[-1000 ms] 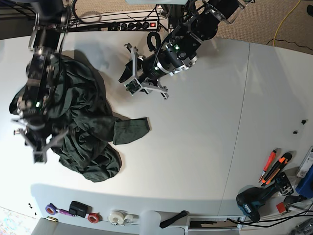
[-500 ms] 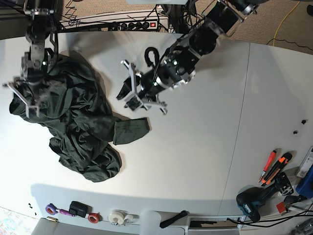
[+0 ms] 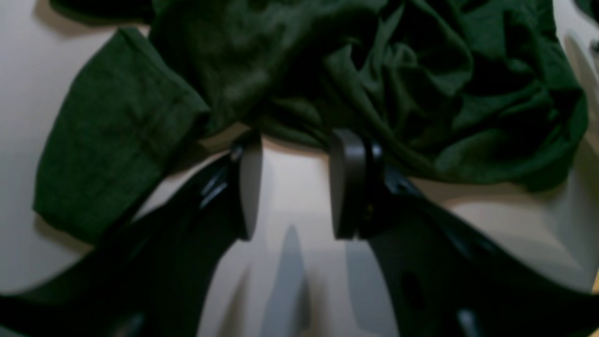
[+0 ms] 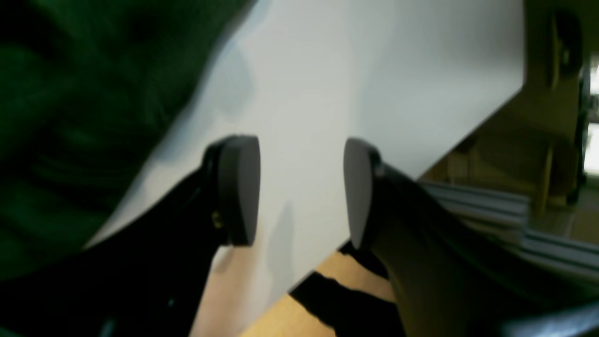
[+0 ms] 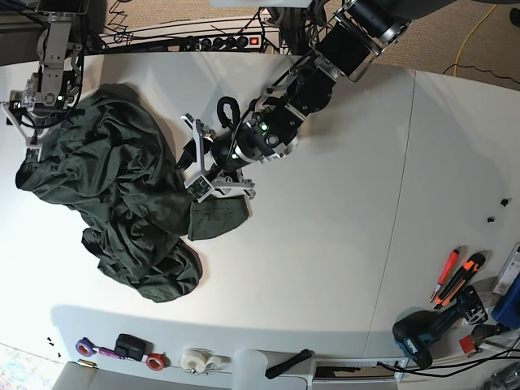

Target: Layout the t-shirt on the table in an organized manner, then fold the t-shirt properly

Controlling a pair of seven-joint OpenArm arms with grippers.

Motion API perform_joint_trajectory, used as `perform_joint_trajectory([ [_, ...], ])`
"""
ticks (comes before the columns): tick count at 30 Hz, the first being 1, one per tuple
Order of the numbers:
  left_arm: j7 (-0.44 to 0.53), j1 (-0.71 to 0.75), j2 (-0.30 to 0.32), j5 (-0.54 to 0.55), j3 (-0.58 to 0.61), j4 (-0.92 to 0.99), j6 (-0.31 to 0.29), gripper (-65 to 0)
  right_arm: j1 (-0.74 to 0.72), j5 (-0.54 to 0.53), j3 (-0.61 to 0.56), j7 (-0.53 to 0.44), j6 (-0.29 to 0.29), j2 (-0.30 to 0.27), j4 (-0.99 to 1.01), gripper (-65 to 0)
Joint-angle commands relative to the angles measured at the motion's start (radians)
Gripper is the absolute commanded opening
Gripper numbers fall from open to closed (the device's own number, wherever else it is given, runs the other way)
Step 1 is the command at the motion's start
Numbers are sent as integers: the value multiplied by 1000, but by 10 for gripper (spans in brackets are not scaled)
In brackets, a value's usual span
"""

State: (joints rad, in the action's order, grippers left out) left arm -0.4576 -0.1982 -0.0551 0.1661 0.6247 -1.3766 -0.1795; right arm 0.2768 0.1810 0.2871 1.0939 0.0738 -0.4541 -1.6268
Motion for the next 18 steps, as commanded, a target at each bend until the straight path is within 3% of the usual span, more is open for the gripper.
perform_joint_trajectory([
  [1,38,-31,-14,5,-1,-18,-3,-400,-8,22,9,-21,2,-23,13,-364],
  [8,39,-92,-14,-58,-1,0,5,-400,-8,31,9,-35,-18,-22,68,-364],
  [18,111,-187,-16,-58,-1,214,0,-400,-8,19,9,-91,-16,-22,-122,-365],
])
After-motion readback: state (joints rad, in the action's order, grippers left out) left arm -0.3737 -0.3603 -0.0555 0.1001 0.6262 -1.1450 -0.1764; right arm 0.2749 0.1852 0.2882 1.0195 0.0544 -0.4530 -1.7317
